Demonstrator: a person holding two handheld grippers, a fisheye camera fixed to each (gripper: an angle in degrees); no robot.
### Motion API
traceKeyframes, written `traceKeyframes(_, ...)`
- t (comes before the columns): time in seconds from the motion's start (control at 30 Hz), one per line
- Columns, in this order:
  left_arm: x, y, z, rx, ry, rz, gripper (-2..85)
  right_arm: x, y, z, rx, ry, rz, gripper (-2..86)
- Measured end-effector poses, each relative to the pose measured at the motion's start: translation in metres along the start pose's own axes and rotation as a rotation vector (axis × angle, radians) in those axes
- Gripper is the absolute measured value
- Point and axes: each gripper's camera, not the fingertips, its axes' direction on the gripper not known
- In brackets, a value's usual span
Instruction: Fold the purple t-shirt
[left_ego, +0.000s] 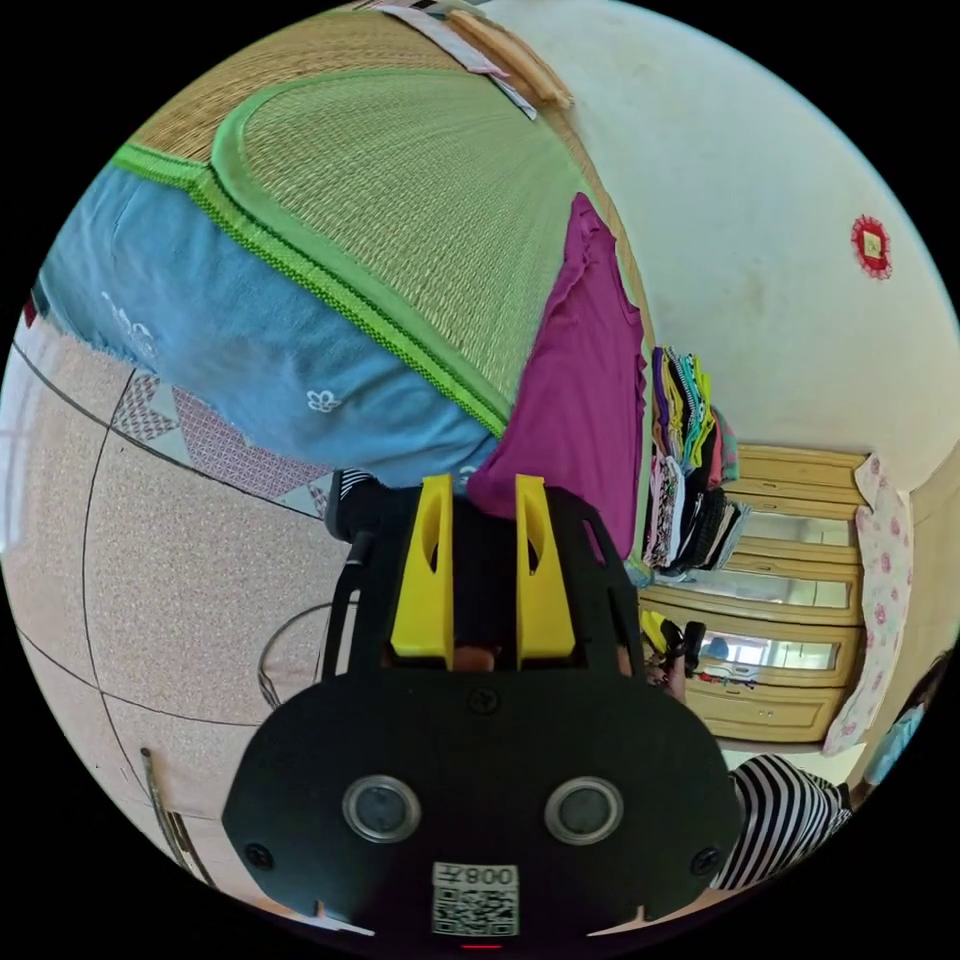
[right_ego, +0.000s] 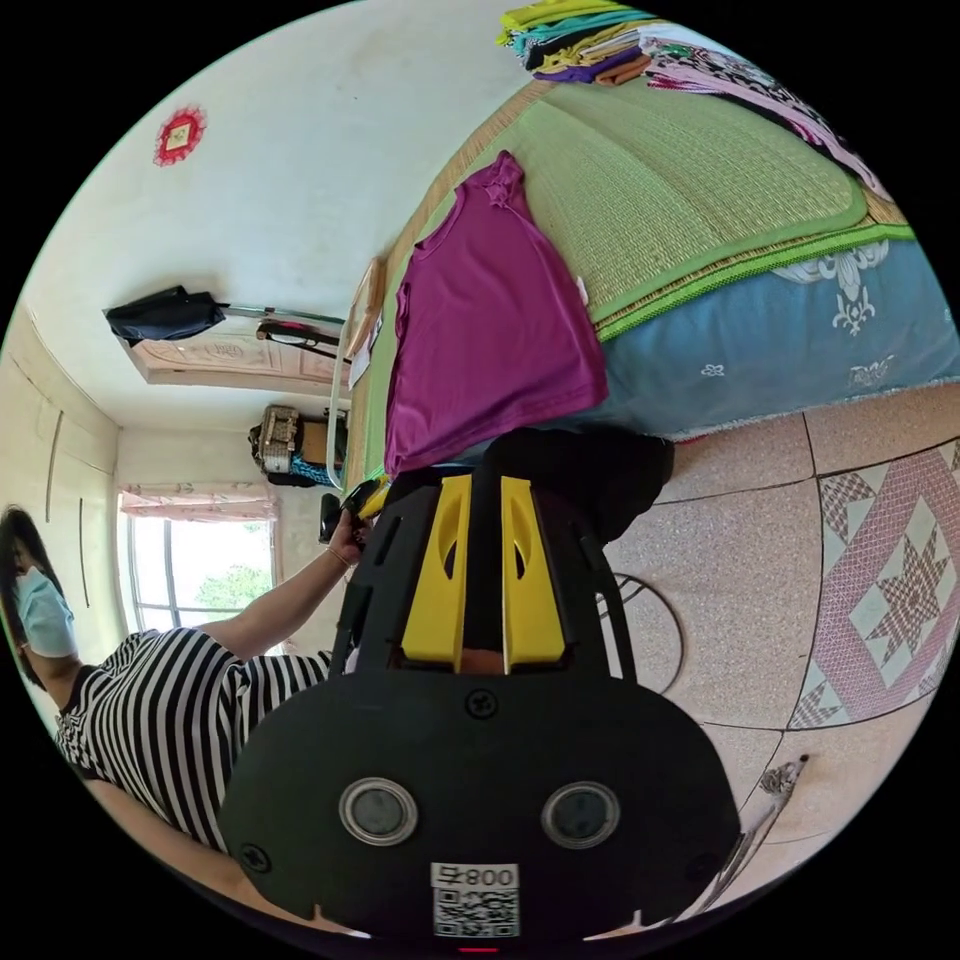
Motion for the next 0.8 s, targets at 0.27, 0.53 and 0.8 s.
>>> traceKeyframes(0.27,-0.011,-0.011,0.018,-0.051,0.004,0.031,8.7,0.03,0.004,0.002,0.006,0.052,0.074,7.1)
traceKeyframes(0.53,-0.028,-0.004,0.018,-0.062,0.078,0.025,3.4,0.054,-0.016,0.007,0.036,0.114,0.097,8.4)
traceKeyframes(0.8,-0.028,0.01,0.017,-0.083,0.046,0.052,3.4,0.062,-0.046,0.023,0.01,0.181,0.039,9.1)
